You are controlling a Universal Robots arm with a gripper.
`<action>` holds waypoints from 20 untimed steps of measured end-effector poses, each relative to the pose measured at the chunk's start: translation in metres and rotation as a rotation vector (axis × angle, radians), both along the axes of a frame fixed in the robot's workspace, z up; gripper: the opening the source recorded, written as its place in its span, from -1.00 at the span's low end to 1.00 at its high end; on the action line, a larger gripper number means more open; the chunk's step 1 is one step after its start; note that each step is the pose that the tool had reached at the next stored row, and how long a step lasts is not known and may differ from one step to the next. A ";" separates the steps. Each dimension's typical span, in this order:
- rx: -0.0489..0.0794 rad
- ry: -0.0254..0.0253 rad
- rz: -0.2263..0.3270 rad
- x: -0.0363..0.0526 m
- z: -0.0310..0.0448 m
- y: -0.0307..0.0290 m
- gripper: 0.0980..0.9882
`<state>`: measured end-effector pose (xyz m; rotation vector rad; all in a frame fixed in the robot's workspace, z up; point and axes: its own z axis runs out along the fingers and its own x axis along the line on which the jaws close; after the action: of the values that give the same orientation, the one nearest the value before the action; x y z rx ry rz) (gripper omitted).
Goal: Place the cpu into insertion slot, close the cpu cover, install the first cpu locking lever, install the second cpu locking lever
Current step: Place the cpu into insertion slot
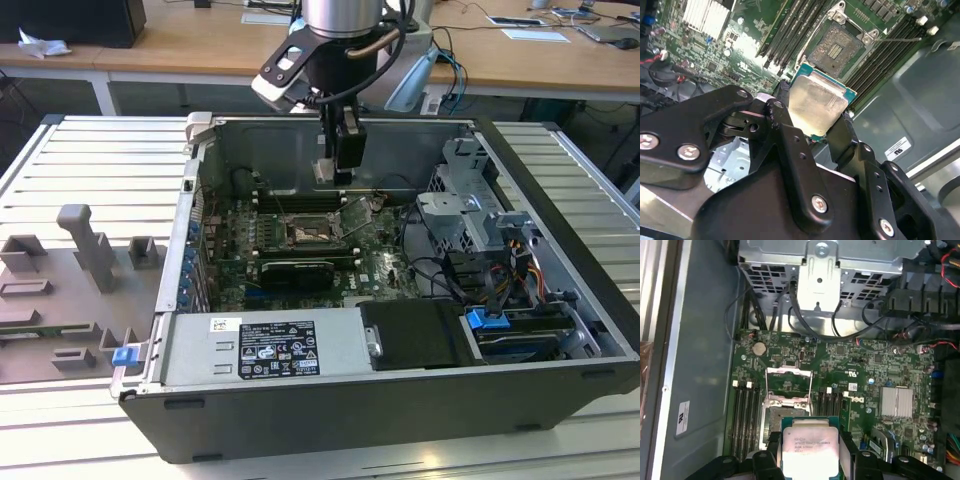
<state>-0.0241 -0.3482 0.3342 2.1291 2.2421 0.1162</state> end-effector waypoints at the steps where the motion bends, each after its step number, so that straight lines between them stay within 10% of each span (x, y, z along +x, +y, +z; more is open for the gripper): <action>1: 0.000 0.0000 -0.006 0.0000 -0.0001 0.0000 0.00; 20: -0.008 0.0000 -0.011 0.0000 -0.0073 0.0000 0.00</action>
<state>-0.0241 -0.3482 0.3270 2.1376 2.2264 0.1068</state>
